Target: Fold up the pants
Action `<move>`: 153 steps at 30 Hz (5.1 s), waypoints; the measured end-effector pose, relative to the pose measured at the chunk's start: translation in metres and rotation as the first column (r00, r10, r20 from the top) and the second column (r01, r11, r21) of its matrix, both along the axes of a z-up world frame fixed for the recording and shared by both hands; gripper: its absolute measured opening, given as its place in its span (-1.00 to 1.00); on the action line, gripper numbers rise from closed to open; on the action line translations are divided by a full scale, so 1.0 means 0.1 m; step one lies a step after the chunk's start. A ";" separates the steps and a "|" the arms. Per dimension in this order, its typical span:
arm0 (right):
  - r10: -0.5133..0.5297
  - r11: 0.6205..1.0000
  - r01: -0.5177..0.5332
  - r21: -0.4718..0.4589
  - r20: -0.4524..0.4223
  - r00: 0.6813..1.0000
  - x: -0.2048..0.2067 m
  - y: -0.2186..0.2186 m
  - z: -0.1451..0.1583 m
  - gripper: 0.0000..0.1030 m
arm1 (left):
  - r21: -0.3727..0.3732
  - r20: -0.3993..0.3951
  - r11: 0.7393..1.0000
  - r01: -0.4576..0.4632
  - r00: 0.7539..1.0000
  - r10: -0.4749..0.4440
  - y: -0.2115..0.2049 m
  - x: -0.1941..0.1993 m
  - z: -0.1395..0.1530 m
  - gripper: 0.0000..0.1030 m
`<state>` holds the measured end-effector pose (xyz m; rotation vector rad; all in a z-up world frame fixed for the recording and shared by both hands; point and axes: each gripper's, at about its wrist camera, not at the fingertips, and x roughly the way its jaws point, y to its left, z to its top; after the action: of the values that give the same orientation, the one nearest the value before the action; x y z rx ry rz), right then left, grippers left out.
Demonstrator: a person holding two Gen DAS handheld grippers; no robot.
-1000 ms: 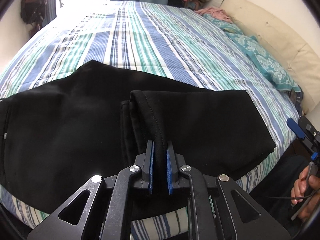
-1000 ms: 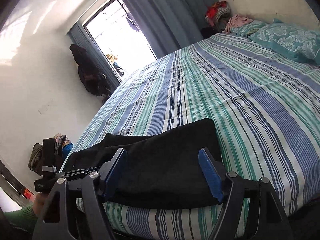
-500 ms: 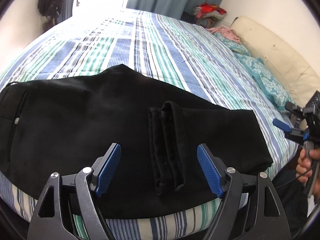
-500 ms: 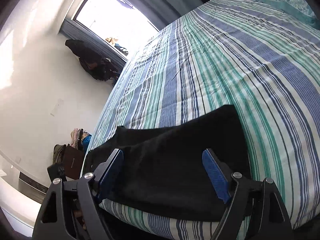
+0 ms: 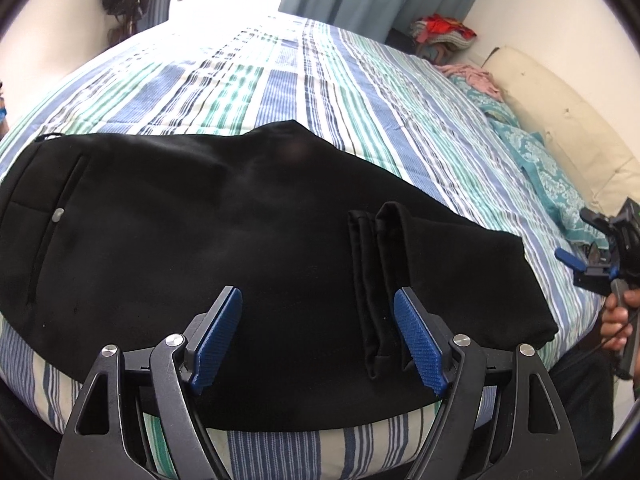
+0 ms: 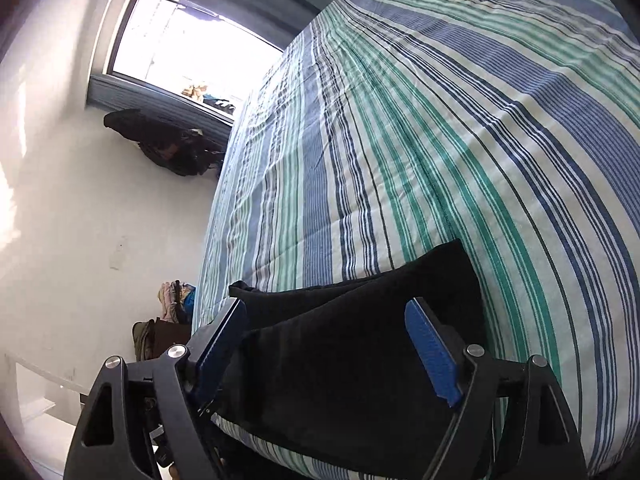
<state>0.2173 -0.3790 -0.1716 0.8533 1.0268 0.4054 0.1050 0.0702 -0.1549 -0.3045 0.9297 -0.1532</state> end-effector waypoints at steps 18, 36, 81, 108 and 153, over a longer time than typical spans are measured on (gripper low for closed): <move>-0.098 0.993 0.104 0.064 -0.087 0.991 -0.90 0.04 -0.32 0.61 | -0.015 0.001 1.000 0.014 1.000 -0.014 -0.05 -0.01 0.04 0.55; -0.222 0.966 0.232 0.111 -0.095 0.970 -0.36 -0.33 -0.50 0.54 | 0.025 0.020 1.000 -0.005 1.000 0.004 0.05 -0.09 0.04 0.55; 0.093 0.771 0.077 -0.632 0.232 0.968 -1.01 0.81 0.02 0.98 | 0.033 -0.176 0.969 -0.243 0.953 0.245 1.75 0.34 0.25 0.66; 0.096 0.804 0.053 -0.592 0.217 0.971 -0.98 0.83 -0.02 0.98 | -0.147 -0.358 0.971 -0.188 0.925 0.125 2.44 0.73 -0.35 -0.43; 0.257 0.945 -0.173 -0.278 0.302 0.918 -1.05 1.03 0.17 0.98 | 0.021 -0.034 0.984 -0.176 0.984 0.176 0.59 0.04 0.34 0.41</move>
<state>0.1124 -0.2761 -0.1542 0.4268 0.8334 0.5768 0.1094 0.1291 -0.1211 -0.3725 0.9338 0.0231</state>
